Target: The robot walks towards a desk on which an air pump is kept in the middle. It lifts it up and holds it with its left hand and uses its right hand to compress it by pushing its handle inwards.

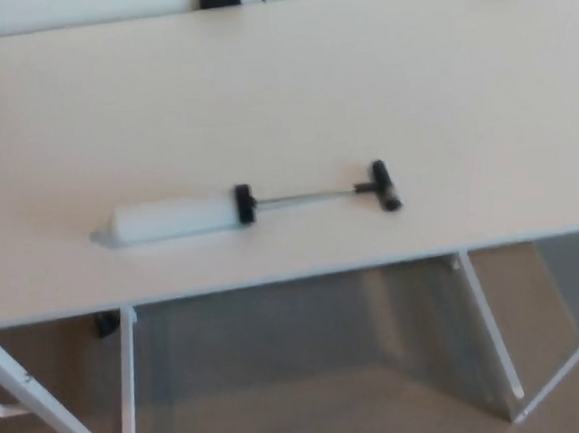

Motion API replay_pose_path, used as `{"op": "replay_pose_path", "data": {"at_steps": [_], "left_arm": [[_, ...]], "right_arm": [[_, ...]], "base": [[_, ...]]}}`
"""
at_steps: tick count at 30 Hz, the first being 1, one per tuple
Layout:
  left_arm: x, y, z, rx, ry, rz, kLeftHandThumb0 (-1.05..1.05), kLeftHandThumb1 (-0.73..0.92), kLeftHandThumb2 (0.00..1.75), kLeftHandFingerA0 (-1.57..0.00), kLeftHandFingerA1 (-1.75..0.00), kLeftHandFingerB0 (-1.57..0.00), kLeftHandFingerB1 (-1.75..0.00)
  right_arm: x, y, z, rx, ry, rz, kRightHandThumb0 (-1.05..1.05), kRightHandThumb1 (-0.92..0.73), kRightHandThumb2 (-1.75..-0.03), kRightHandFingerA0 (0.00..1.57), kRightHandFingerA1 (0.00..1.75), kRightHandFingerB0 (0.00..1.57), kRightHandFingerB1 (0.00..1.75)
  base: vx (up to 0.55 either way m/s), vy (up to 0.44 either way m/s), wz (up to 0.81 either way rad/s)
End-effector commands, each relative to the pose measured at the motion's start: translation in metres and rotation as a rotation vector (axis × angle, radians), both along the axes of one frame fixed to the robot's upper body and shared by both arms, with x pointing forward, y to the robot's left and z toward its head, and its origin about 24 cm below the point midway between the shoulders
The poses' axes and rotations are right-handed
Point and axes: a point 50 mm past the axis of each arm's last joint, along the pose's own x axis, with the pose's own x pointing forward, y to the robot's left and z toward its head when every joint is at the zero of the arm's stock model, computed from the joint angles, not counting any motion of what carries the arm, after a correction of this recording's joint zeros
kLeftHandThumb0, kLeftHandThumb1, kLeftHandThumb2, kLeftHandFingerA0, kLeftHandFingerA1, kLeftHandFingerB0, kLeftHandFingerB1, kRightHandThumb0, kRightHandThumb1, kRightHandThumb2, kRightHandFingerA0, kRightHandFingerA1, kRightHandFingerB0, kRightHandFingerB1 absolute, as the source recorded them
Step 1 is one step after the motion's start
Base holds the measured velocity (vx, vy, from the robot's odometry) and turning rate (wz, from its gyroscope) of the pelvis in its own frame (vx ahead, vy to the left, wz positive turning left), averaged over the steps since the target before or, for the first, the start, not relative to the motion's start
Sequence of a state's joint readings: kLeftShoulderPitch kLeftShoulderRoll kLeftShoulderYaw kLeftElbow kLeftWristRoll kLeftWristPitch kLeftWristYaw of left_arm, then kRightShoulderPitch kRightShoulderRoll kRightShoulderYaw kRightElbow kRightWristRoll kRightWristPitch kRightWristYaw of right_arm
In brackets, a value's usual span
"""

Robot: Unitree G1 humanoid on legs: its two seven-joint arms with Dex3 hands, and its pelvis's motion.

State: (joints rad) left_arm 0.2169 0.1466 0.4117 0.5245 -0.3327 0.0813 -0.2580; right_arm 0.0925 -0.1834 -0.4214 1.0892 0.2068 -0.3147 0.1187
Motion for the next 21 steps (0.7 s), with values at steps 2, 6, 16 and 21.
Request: {"op": "replay_pose_path", "data": {"at_steps": [2, 6, 16, 21], "left_arm": [[-0.0040, 0.0013, -0.0019, -0.008, 0.031, 0.015, -0.19, 0.80, 0.63, -0.40, -0.41, -0.28, -0.35], [0.0000, 0.0007, -0.0016, -0.009, 0.023, 0.029, -0.19, 0.76, 0.61, -0.44, -0.43, -0.33, -0.36], [0.0043, -0.0008, 0.0009, 0.001, 0.024, 0.003, -0.20, 0.76, 0.62, -0.44, -0.44, -0.33, -0.37], [0.0009, -0.0009, -0.0004, 0.006, 0.044, -0.001, -0.19, 0.75, 0.62, -0.42, -0.42, -0.33, -0.37]], "right_arm": [[-0.0002, -0.0037, 0.0026, -0.018, -0.009, -0.016, -0.31, -0.70, -0.60, 0.73, 0.50, 0.52, 0.42], [0.0017, -0.0038, 0.0030, -0.012, -0.018, -0.022, -0.31, -0.69, -0.59, 0.72, 0.50, 0.54, 0.42], [0.0018, -0.0030, 0.0018, -0.009, -0.014, -0.032, -0.30, -0.69, -0.60, 0.74, 0.50, 0.54, 0.42], [-0.0049, -0.0025, 0.0001, -0.011, -0.002, -0.033, -0.29, -0.71, -0.61, 0.73, 0.50, 0.54, 0.42]], "base": [[0.05, 0.113, 0.04], [0.07, 0.068, 0.06], [0.02, -0.104, 0.02], [0.01, -0.031, -0.02]]}}
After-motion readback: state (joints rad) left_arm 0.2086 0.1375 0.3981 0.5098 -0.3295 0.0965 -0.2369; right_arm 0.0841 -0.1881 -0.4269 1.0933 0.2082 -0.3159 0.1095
